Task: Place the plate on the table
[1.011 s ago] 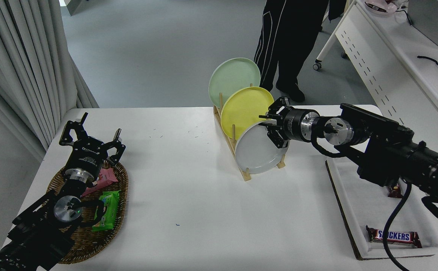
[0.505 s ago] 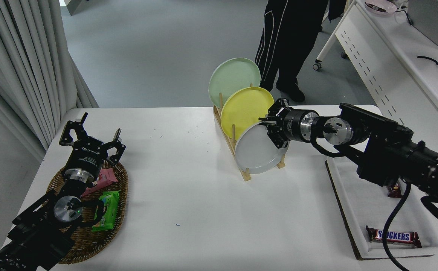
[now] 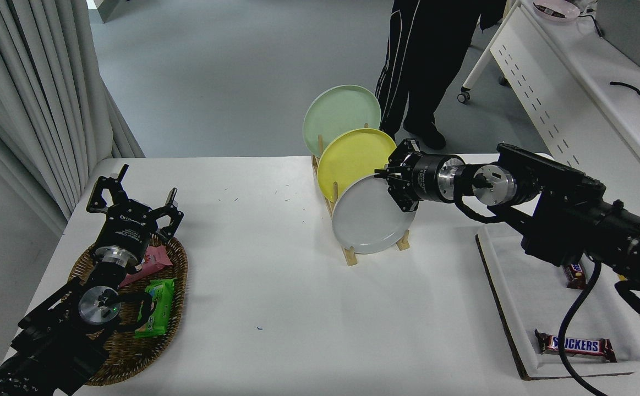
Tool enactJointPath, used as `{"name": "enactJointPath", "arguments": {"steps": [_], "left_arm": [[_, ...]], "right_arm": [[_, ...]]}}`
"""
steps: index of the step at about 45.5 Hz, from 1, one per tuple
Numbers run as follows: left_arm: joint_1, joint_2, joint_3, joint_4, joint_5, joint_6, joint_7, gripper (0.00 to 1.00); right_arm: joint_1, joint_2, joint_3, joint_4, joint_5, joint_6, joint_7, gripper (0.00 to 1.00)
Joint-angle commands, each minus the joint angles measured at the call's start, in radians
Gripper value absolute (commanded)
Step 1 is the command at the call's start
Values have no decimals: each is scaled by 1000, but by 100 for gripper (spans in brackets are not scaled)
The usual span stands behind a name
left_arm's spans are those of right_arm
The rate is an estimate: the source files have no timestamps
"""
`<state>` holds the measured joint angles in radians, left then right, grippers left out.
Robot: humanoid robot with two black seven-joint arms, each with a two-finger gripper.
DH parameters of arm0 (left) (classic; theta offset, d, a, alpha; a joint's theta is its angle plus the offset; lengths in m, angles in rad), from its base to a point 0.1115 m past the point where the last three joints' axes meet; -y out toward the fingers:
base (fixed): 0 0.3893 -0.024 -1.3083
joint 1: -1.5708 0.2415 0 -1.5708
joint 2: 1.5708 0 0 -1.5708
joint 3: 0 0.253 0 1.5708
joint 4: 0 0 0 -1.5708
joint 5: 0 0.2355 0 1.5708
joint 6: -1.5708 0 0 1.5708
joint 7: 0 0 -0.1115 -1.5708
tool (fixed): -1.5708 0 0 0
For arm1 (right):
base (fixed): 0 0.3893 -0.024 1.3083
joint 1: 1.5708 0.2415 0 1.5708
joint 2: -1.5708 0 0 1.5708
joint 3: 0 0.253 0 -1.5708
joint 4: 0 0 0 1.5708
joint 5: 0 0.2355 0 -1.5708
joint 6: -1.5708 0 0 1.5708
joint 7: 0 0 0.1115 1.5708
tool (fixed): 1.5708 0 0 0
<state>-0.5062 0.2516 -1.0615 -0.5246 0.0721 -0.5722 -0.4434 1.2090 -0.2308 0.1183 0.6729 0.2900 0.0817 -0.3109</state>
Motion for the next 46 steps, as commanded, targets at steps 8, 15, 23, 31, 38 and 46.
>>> {"name": "enactJointPath", "arguments": {"steps": [8, 15, 23, 31, 38, 46], "left_arm": [[0, 0, 0, 0, 0, 0, 0, 100], [0, 0, 0, 0, 0, 0, 0, 100], [0, 0, 0, 0, 0, 0, 0, 100], [0, 0, 0, 0, 0, 0, 0, 100], [0, 0, 0, 0, 0, 0, 0, 100], [0, 0, 0, 0, 0, 0, 0, 100]], "right_arm": [[35, -16, 106, 19, 50, 9, -119, 0], [43, -35, 116, 71, 193, -29, -189, 0], [63, -78, 130, 161, 270, -106, -223, 0], [104, -88, 113, 212, 399, -166, -238, 0], [119, -105, 127, 254, 436, -240, -252, 0], [101, -113, 126, 267, 524, -313, -274, 0]]}}
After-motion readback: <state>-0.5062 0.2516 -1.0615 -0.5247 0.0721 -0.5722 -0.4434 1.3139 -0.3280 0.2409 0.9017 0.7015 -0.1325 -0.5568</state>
